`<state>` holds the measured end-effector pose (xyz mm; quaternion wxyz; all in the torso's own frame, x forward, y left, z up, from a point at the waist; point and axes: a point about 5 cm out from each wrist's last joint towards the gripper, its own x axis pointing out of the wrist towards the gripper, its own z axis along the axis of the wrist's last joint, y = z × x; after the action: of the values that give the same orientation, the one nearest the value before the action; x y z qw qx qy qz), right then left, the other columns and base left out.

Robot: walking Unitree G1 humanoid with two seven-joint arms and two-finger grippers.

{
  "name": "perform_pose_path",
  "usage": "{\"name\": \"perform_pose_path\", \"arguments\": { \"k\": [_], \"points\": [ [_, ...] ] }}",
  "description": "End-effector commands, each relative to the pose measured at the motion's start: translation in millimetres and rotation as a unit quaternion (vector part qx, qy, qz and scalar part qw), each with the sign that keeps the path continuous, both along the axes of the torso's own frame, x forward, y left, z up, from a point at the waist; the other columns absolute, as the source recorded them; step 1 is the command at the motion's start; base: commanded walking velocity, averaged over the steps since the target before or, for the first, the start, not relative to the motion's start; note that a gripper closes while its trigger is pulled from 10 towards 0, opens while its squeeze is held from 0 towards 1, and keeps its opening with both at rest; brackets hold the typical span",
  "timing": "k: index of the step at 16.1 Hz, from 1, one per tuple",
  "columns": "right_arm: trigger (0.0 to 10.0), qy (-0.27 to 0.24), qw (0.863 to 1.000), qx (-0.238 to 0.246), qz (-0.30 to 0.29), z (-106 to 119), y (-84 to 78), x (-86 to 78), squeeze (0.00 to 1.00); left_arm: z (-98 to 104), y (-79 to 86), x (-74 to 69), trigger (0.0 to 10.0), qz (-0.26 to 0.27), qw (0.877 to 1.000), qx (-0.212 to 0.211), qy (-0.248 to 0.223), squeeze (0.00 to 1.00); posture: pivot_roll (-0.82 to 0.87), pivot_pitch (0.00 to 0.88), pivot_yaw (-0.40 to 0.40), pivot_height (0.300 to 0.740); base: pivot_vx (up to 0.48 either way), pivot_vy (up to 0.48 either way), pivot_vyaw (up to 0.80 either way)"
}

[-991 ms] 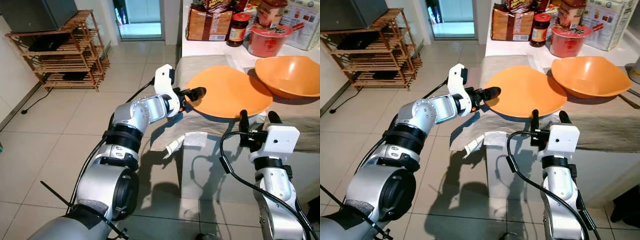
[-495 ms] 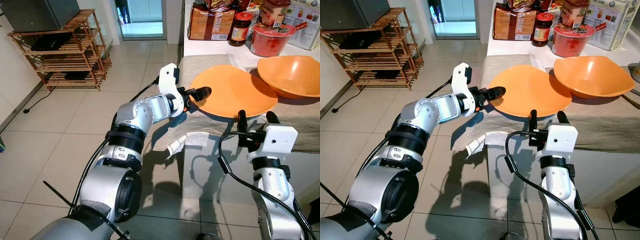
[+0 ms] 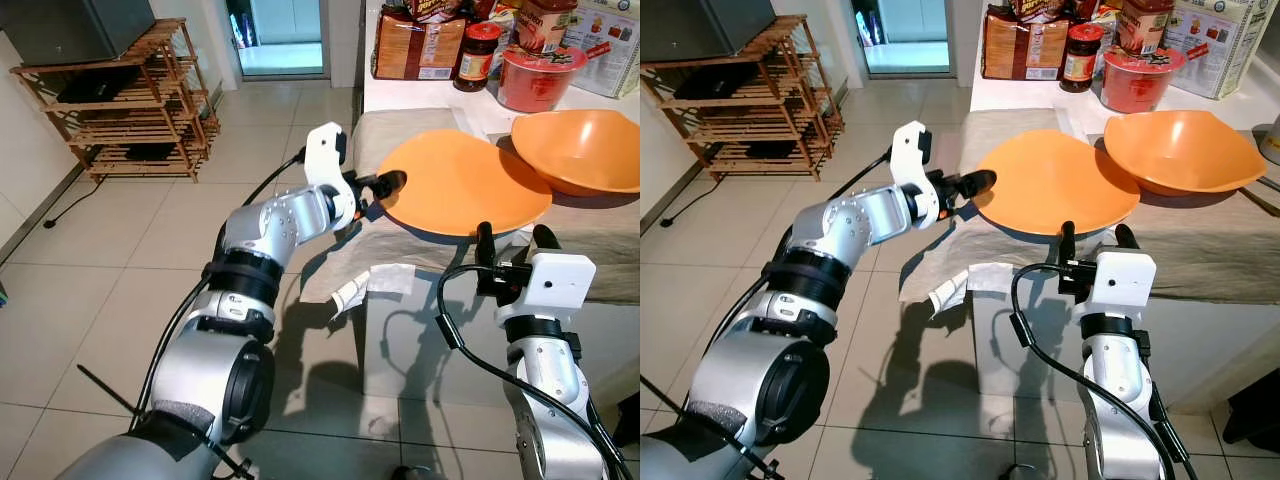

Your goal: Setting the table

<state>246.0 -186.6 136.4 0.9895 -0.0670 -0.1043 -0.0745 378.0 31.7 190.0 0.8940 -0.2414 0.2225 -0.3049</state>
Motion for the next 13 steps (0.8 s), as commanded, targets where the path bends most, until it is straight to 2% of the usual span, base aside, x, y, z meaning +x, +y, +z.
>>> {"name": "perform_pose_path", "arguments": {
  "k": [1, 10, 13],
  "points": [
    [10.0, 0.005, 1.0, 0.002, -0.001, -1.4, 0.2, -0.7, 0.0, 1.4, 4.3, -1.0, 10.0, 0.007, 1.0, 0.008, -0.001, 0.0, -0.1, 0.03, 0.099, 0.74, 0.0, 0.0, 0.0],
    [10.0, -0.014, 1.0, 0.0, -0.003, 13.4, -2.1, -4.9, 0.0, -0.6, -7.6, -11.1, 10.0, -0.014, 1.0, -0.011, 0.017, 0.0, -0.12, 0.031, 0.1, 0.74, 0.0, 0.0, 0.0],
    [10.0, -0.008, 1.0, 0.001, -0.007, 10.7, -2.6, -9.8, 0.0, -2.9, -13.4, -12.7, 10.0, -0.021, 0.999, -0.013, 0.023, 0.0, -0.13, 0.026, 0.107, 0.74, 0.0, 0.0, 0.0]
  ]
}}
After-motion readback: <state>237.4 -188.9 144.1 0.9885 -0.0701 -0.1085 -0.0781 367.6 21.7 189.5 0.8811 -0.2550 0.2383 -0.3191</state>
